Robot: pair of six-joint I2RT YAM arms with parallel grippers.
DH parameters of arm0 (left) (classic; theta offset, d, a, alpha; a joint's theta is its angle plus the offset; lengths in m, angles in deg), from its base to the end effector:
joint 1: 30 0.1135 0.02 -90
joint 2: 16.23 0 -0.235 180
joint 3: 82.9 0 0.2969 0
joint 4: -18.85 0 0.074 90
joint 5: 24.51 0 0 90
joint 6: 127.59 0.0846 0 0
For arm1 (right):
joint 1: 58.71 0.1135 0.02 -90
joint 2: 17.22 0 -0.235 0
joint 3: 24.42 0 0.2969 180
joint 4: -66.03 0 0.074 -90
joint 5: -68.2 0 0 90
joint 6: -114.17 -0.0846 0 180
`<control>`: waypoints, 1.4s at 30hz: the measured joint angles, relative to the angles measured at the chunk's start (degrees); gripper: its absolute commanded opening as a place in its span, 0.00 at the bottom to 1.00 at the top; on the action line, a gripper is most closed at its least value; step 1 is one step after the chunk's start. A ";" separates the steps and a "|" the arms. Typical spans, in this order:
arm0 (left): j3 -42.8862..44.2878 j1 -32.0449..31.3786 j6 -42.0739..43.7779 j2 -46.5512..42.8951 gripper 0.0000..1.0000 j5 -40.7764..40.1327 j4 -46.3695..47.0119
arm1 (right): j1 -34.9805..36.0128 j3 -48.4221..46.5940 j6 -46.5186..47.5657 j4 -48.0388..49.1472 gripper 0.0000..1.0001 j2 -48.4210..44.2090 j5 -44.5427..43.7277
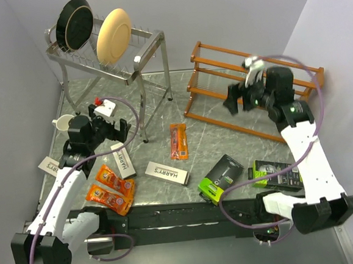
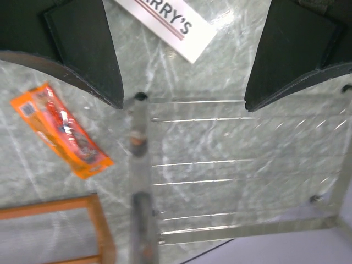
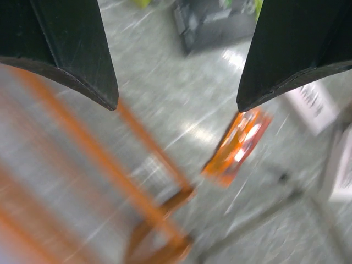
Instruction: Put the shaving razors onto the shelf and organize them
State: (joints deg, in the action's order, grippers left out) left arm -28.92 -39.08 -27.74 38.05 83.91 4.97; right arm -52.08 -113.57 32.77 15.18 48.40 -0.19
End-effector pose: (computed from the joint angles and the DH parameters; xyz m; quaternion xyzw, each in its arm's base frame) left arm 0.3209 -0.0784 0.2649 0.2251 0.7520 -0.1222 0.6073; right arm 0.3250 0.0691 0.3760 -0.2078 0.8186 0.1513 0.5136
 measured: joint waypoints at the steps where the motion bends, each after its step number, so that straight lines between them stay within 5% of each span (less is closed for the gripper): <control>1: 0.00 -0.11 0.07 0.07 0.95 1.11 -0.11 | 0.00 -2.43 -0.11 0.59 0.95 1.18 -1.75; 7: 3.10 -8.33 2.16 2.75 0.97 6.93 -3.93 | -4.13 -14.58 -7.78 7.58 0.93 8.94 -6.97; 13: 9.49 -19.04 3.02 6.97 0.96 8.74 -5.51 | -6.60 -11.13 -14.67 8.50 0.94 9.42 -4.07; 25: 41.55 -29.03 -2.12 38.12 0.90 3.28 -4.26 | -16.90 2.51 -22.71 0.74 1.00 -0.72 -14.80; 34: 50.93 -32.28 -13.07 55.06 0.91 -13.66 -2.89 | -30.29 4.96 -32.22 -6.21 0.99 -1.66 -24.81; 42: 60.50 -32.50 -21.27 64.89 0.93 -28.26 -0.26 | -34.27 4.96 -30.97 -6.93 0.99 1.88 -27.30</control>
State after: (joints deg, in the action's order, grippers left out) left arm 31.58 -71.58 -49.01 102.94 55.65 4.71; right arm -86.35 -108.61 1.80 8.25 50.28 -27.49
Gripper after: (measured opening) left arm 0.928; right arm 0.991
